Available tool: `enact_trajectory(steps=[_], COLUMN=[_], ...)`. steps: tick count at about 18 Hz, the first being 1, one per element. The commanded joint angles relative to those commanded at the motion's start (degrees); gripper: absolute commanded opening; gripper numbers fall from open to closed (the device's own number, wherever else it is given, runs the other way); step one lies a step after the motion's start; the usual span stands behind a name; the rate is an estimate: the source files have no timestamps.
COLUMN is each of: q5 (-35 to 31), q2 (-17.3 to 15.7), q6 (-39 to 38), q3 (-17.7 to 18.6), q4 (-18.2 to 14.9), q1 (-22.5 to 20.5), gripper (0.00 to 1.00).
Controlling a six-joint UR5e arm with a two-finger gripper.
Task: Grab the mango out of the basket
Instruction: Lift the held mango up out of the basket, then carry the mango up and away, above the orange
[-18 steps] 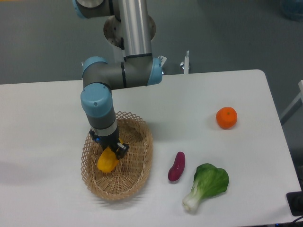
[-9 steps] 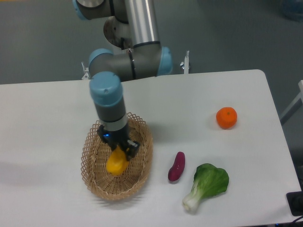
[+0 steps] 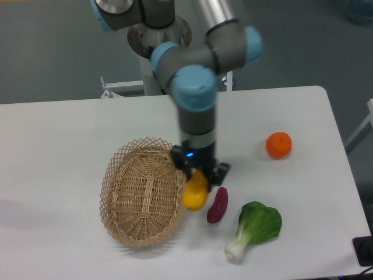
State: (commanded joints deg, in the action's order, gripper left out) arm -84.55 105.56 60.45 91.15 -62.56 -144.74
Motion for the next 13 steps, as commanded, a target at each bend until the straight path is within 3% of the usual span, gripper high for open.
enact_trajectory(steps=[2,8,13], q5=[0.0,0.0,0.3], q2=[-1.1,-1.7,-1.9], q6=[5.1,14.9,21.7], q3=[-0.7,-1.7,-2.4], q4=[-2.4,-5.5,-5.9], q1=[-2.6,-9.3,-14.8], gripper=[0.55,0.55,0.56])
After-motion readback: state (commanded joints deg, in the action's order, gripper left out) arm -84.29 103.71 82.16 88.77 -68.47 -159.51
